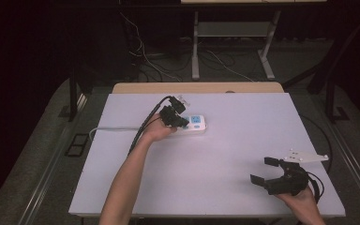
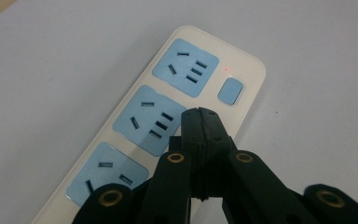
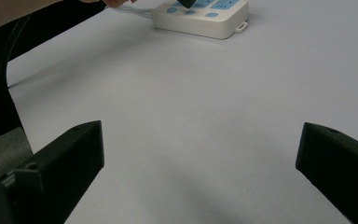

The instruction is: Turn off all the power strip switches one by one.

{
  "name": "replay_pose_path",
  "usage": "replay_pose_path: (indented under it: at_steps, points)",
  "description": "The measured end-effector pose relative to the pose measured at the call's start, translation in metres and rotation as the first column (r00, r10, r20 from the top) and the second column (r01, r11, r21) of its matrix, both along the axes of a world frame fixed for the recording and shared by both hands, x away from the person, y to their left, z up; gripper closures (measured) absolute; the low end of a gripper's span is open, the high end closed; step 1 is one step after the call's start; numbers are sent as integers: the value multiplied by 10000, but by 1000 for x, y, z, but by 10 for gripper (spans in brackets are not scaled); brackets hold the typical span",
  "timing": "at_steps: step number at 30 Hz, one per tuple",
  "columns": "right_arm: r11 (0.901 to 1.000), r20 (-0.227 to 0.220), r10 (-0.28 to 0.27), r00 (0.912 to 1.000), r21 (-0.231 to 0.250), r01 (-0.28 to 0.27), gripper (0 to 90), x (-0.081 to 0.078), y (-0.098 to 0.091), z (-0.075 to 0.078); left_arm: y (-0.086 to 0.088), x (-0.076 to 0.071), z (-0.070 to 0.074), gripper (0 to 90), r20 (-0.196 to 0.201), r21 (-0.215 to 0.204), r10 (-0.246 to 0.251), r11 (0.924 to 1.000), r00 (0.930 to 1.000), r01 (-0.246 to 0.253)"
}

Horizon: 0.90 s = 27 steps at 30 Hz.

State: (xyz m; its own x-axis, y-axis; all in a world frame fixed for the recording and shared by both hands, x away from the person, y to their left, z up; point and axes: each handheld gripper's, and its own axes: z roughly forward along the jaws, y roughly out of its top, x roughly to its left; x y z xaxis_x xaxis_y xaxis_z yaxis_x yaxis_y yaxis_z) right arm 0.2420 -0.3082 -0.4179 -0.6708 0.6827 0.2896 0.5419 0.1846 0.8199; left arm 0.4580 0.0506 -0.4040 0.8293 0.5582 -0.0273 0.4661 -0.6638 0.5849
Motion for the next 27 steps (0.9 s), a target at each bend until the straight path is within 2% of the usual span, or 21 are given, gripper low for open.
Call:
replay_pose_path:
  at_steps: [7,11,17,20,25,27]
  points:
    - [10000,14,-4,10000,11,4,7,0,-1,0,1,0,-3,895,-160,-135,11,9999,9999,-13]
    - [10000,20,8,10000,-4,-8,7,0,0,0,0,-1,-3,895,-8,2,-113,9999,9999,113]
    - [10000,21,30,10000,-27,-30,7,-1,0,0,1,-1,-4,896,-18,-25,-135,9999,9999,135]
    - [10000,12,7,10000,-16,-6,7,0,0,0,1,0,-4,897,-117,-127,-50,9999,9999,48]
    - [10000,74,17,10000,-3,-17,7,-2,0,1,5,3,-5,898,-511,-388,18,9992,9987,-38]
    - [10000,89,19,10000,5,-19,7,-2,0,1,4,3,-6,898,-460,-372,37,9993,9989,-54]
